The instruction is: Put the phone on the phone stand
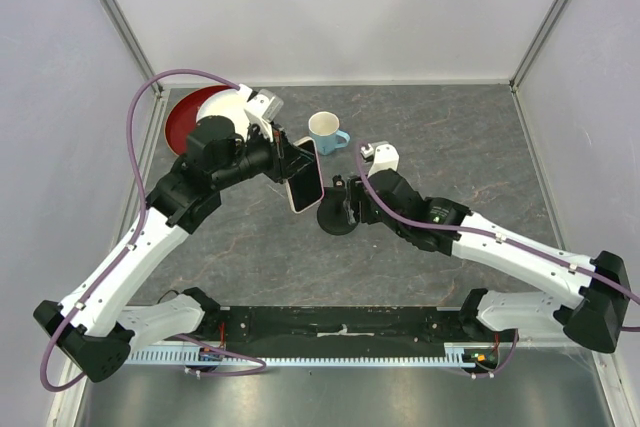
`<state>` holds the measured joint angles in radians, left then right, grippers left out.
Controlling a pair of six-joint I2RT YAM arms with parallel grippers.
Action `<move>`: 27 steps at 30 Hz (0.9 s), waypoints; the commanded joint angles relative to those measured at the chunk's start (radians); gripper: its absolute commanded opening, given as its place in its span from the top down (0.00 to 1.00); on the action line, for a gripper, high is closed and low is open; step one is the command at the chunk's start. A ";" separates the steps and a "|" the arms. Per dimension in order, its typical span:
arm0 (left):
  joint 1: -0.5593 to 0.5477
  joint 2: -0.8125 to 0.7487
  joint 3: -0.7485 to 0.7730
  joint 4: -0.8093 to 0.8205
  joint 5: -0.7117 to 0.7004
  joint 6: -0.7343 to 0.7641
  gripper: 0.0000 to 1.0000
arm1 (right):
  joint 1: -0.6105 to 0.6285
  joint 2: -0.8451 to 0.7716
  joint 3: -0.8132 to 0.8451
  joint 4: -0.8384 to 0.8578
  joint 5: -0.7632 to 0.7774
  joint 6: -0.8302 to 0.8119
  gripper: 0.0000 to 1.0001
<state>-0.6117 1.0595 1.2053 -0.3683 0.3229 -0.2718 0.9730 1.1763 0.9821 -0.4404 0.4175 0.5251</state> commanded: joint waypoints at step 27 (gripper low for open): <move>0.003 0.059 -0.079 0.331 0.225 -0.010 0.98 | -0.141 0.031 0.006 0.126 -0.221 -0.295 0.47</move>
<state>-0.6117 1.0973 1.1271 -0.1989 0.4847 -0.2829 0.8532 1.2461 0.9966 -0.3523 0.2703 0.2821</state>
